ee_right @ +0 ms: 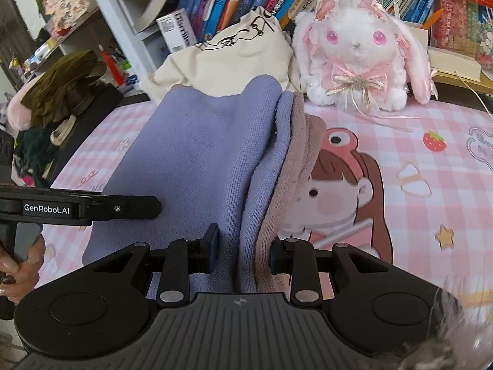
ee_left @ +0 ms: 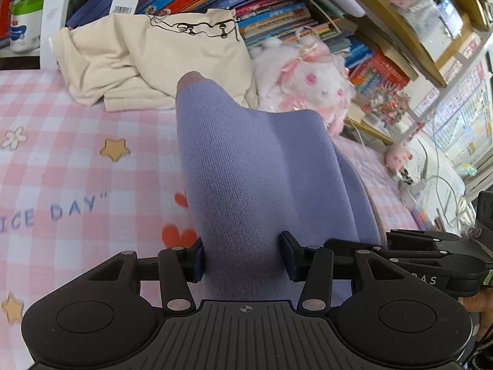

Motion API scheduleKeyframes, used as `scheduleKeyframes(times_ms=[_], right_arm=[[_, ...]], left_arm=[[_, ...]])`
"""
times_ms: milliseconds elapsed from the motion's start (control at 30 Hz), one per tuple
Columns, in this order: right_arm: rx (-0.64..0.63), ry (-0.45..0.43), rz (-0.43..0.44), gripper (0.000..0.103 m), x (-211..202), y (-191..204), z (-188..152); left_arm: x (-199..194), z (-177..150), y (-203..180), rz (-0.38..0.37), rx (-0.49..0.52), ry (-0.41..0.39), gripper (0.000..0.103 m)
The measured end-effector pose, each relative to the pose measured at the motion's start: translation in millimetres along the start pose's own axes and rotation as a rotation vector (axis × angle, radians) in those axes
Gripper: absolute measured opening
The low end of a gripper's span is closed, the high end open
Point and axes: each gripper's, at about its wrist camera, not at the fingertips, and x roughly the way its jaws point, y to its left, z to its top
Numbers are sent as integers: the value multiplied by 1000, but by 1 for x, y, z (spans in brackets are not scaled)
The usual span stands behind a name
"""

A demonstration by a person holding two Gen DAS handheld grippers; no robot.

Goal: Fold clothes

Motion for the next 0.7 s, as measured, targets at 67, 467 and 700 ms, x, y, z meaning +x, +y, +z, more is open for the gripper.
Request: scheduleKeyframes(times_ms=[67,467,700], right_arm=[[16,8,1,28,9,-6,9],[106,49,0,28,57,-34,51],[157,59,3,29,72,-42,64]], left_arm=[[8,8,5,3,-8,-3,47],[49,44,27,26,-62,-4,47],[59,58,33,44,-88,-2,48]])
